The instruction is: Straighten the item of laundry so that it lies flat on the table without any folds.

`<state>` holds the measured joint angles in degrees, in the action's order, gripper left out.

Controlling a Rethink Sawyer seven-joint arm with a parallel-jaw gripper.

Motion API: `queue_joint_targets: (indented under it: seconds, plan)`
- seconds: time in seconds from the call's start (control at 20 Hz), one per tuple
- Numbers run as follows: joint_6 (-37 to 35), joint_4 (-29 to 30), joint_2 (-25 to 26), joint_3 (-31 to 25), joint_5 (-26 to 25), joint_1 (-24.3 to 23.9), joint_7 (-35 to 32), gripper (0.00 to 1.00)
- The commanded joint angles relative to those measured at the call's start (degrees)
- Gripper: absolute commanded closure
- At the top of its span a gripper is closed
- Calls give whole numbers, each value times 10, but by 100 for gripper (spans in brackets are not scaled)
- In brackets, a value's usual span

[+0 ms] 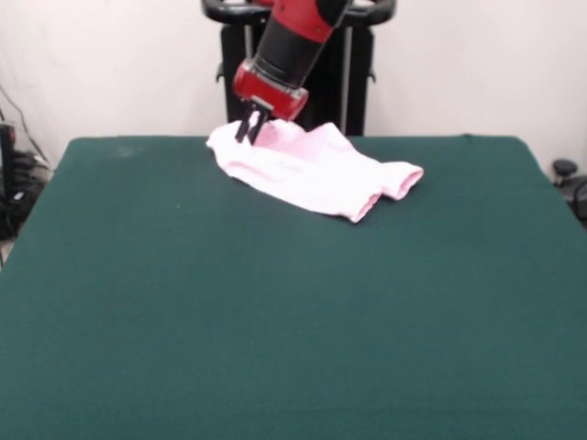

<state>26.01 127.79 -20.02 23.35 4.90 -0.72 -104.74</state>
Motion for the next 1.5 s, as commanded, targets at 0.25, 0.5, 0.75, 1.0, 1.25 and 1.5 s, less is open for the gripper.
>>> queue_joint_targets:
  seconds: [0.25, 0.5, 0.75, 1.0, 1.25, 1.5]
  plan:
    - [11, -104, 12, -68, -61, -42, -68, 100]
    - [-28, -104, -6, -88, -70, -63, -77, 100]
    - [-130, -94, -42, -130, -69, -103, -75, 0]
    - [-331, -63, -124, -231, -60, -186, -56, 0]
    - [-430, -48, -197, -237, -44, -179, -45, 0]
    - [-457, -59, -237, -223, -44, -153, -61, 0]
